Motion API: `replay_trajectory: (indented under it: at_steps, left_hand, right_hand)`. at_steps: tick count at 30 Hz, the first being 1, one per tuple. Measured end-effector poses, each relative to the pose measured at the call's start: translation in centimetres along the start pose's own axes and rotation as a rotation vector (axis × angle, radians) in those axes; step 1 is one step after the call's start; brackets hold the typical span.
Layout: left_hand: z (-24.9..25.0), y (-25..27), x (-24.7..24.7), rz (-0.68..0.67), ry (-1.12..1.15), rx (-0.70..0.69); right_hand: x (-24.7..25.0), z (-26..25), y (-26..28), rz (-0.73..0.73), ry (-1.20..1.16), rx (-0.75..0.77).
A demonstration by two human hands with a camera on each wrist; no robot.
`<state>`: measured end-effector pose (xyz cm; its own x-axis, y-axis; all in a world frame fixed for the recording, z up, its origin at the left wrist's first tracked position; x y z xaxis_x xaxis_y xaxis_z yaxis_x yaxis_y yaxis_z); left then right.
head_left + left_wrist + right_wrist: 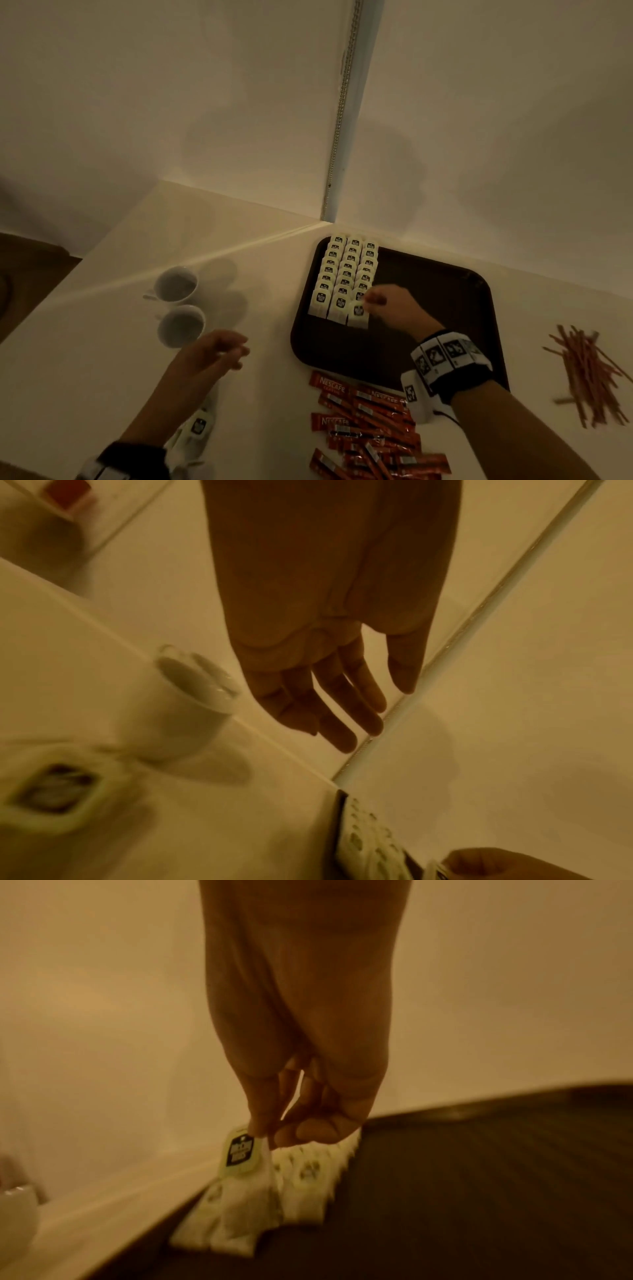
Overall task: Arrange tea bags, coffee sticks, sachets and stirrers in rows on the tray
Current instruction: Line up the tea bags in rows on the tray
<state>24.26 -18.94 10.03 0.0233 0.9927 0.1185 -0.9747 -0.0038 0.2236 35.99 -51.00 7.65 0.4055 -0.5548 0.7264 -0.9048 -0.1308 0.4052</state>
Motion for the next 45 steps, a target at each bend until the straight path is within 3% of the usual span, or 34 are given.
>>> replay_trajectory:
  at_steps: [4, 9, 21, 24, 26, 31, 37, 45]
  left_hand:
    - [-3.8, 2.0, 2.2, 0.036, -0.058, 0.14]
    - [-5.6, 4.0, 3.8, 0.045, -0.177, 0.196]
    - [-5.8, 4.6, 5.5, 0.092, -0.253, 0.216]
    - [-5.3, 4.6, 6.0, 0.103, -0.37, 0.18]
    - [-5.0, 4.2, 6.4, 0.151, -0.438, 0.131]
    - [-6.2, 3.0, 7.7, 0.283, -0.564, 0.125]
    - [-7.6, 1.9, 7.5, 0.222, -0.715, 0.185]
    - [-9.2, 2.4, 6.3, -0.005, -0.92, 0.444]
  right_hand:
    - [-2.5, 2.7, -1.3, -0.047, -0.066, -0.116]
    - [-2.9, 3.6, -2.5, 0.132, -0.129, -0.182]
    - [-3.0, 2.5, -3.5, 0.295, -0.183, -0.192]
    - [-3.2, 0.7, -2.5, 0.358, -0.104, -0.054]
    - [-4.0, -1.4, -1.1, 0.305, -0.119, 0.089]
    - [-9.1, -6.6, 1.7, -0.04, -0.019, 0.389]
    - [-16.7, -10.8, 2.2, -0.384, 0.129, 0.45]
    - [-22.8, -14.3, 3.4, -0.328, 0.047, 0.545]
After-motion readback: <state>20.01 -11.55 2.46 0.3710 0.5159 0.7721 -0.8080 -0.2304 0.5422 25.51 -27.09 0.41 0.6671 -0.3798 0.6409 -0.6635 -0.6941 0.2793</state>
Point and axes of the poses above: each hand's wrist, its own y-axis away from the middle knuckle, its own x-axis out of the back of the hand, z = x × y, the point moved 1 cm from there along -y, towards the middle knuckle
